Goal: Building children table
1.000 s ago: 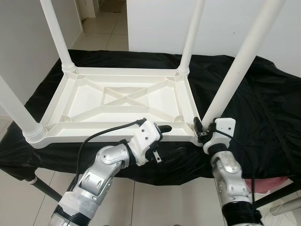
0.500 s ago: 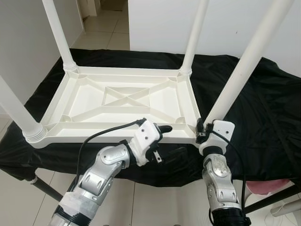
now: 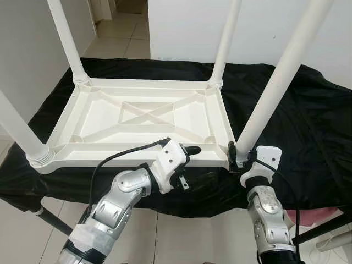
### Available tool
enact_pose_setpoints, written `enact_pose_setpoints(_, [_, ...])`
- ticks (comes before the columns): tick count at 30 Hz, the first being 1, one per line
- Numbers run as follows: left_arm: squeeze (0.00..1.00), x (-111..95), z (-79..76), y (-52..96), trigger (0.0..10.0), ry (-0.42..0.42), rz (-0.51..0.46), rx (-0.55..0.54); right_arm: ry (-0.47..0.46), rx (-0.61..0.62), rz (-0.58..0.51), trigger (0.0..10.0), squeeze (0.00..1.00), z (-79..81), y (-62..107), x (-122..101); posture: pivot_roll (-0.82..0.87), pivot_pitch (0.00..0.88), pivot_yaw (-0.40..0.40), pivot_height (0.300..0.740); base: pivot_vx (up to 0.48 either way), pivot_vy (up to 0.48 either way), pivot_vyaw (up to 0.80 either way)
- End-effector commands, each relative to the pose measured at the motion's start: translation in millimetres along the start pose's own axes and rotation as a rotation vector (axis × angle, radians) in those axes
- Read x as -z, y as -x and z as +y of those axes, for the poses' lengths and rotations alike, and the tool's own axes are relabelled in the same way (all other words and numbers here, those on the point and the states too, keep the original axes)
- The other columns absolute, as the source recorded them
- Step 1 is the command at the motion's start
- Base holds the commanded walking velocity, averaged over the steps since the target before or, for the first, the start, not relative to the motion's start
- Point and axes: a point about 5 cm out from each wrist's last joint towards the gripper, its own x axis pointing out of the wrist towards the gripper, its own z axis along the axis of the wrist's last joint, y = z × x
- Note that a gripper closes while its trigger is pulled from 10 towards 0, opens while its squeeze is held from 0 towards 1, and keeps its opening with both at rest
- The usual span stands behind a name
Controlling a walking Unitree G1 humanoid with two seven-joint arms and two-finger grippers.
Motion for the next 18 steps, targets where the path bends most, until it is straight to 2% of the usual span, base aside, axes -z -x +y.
enact_pose_setpoints(1, [0.0, 2, -1.9, 0.6, 10.0, -0.02, 0.026, 0.037, -0.006, -0.11, 0.006, 10.0, 0.0, -6.9, -0.4, 1, -0.08, 0.0, -0.001, 0.74, 0.0, 0.0, 0.0])
enact_pose_setpoints(2, [0.0, 2, -1.9, 0.6, 10.0, -0.02, 0.026, 0.037, -0.006, -0.11, 0.006, 10.0, 0.0, -6.9, -0.4, 1, -0.08, 0.0, -0.001, 0.74, 0.0, 0.0, 0.0])
enact_pose_setpoints(3, [0.0, 3, -1.7, 0.6, 10.0, -0.026, 0.03, 0.039, -0.001, -0.199, 0.006, 10.0, 0.0, -10.6, -4.8, -1, -0.08, 0.0, 0.0, 0.74, 0.0, 0.0, 0.0])
enact_pose_setpoints(5, [0.0, 3, -1.7, 0.6, 10.0, -0.026, 0.03, 0.039, -0.001, -0.199, 0.006, 10.0, 0.0, -10.6, -4.8, -1, -0.08, 0.0, 0.0, 0.74, 0.0, 0.0, 0.0])
enact_pose_setpoints(7, [0.0, 3, -1.1, 0.1, 10.0, -0.032, 0.034, 0.04, 0.033, -0.338, 0.004, 10.0, 0.0, -14.4, -12.7, -5, -0.08, 0.0, 0.001, 0.74, 0.0, 0.0, 0.0])
enact_pose_setpoints(10, [0.0, 2, -0.5, -0.7, 10.0, -0.036, 0.035, 0.04, 0.046, -0.394, 0.013, 10.0, 0.0, -15.0, -17.7, -6, -0.08, 0.0, 0.001, 0.74, 0.0, 0.0, 0.0])
enact_pose_setpoints(13, [0.0, 1, -0.1, -2.8, 10.0, -0.042, 0.033, 0.04, 0.065, -0.513, 0.042, 10.0, 0.0, -12.3, -27.8, -4, -0.08, 0.0, 0.001, 0.74, 0.0, 0.0, 0.0])
enact_pose_setpoints(18, [0.0, 2, -1.4, -5.2, 10.0, -0.055, 0.038, 0.047, 0.081, -0.592, 0.064, 10.0, 0.0, -7.0, -37.3, -4, -0.08, 0.0, 0.002, 0.74, 0.0, 0.0, 0.0])
